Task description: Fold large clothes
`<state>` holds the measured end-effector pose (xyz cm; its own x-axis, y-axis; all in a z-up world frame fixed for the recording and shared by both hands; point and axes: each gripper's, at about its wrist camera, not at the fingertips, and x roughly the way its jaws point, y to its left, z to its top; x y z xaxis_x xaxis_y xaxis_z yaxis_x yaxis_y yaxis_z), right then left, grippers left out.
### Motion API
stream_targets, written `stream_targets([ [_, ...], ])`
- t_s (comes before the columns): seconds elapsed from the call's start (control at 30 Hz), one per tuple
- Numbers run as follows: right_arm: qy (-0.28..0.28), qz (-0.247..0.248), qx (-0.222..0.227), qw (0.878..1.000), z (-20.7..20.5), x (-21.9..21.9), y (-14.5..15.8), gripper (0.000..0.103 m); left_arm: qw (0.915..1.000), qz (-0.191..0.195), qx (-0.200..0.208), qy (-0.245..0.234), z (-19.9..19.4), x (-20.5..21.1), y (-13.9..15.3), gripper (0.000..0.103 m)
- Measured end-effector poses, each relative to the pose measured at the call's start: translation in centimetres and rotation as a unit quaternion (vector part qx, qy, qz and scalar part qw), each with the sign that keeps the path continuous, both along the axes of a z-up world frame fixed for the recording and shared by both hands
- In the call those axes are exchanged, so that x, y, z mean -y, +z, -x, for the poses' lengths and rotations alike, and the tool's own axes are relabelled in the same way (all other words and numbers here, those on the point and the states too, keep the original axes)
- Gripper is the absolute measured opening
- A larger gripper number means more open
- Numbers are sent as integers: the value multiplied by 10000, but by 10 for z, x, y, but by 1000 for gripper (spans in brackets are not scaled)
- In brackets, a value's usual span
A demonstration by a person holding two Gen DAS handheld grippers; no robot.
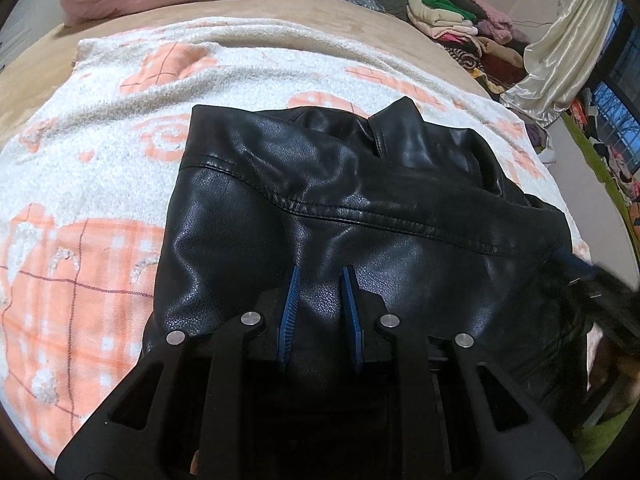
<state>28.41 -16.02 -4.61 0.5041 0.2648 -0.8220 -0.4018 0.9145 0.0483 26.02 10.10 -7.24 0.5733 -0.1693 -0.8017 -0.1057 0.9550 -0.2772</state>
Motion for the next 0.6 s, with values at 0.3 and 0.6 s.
stream_targets([
  [0.3,-93,-529,-163,9984,-1,16,-6,28,9995,133,286,22,11,-5,6,15],
  [0.6,-49,-1057,398,9936,23,38,40,36,9969,-128,724,-268,40,22,43,40],
])
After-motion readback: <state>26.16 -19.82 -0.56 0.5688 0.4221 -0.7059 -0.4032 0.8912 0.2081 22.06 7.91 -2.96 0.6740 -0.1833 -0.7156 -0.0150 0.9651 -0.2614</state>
